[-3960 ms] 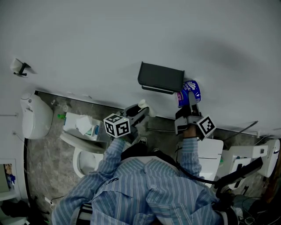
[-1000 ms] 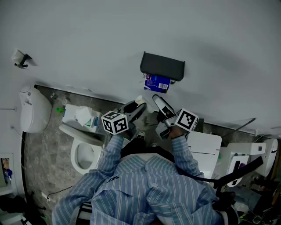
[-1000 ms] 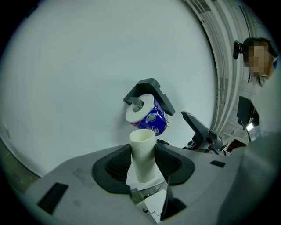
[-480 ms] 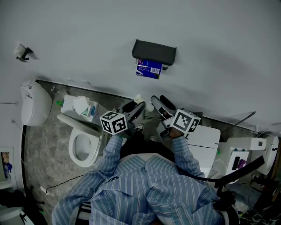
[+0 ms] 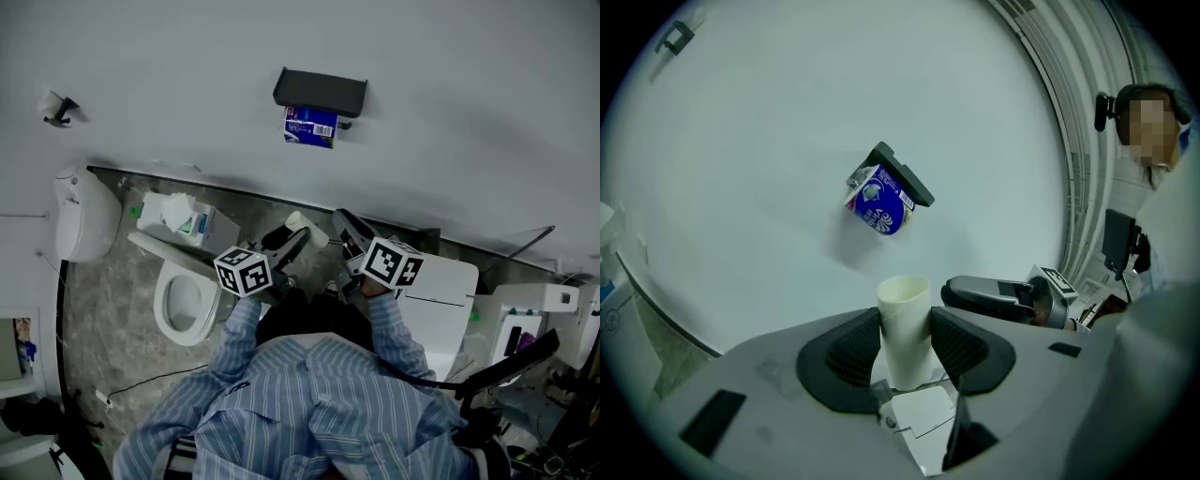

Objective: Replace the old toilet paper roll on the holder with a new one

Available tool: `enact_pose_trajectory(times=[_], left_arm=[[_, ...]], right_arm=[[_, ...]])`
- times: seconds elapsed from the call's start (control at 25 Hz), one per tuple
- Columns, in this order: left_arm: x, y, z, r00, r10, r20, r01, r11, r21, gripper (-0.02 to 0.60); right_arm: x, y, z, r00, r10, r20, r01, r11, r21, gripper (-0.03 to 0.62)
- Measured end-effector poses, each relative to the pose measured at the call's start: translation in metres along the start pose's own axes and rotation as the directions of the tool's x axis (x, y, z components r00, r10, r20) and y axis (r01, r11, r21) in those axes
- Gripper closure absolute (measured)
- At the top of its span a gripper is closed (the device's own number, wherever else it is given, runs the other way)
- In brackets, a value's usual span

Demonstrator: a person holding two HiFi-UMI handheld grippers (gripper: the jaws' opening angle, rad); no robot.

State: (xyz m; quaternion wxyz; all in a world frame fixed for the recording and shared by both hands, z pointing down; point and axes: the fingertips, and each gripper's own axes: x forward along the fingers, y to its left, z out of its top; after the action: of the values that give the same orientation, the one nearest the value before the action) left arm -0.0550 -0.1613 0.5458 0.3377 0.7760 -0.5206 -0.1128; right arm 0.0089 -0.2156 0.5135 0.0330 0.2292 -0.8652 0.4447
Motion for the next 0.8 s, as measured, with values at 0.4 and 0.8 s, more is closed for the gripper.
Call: enact_pose_trajectory(times=[0.4,0.8], left_arm=[[-0.038,-0.003,-0.003,1.000,-0.022,-0.004,0.022,1.000,0.018,0.410],[-0.155,0.009,-0.016,0.998,-0.057,-0.001,0.057,0.998,0.031,0.410]], right_arm=[[0.004,0.023,-0.026,1.000,-0.017,-0.003,0.017,0.999,-0.039,0.572],[0.011,0.092,-0.126,0.998,-0.055,-0.007,0.055,0.998,-0.042,0.572]])
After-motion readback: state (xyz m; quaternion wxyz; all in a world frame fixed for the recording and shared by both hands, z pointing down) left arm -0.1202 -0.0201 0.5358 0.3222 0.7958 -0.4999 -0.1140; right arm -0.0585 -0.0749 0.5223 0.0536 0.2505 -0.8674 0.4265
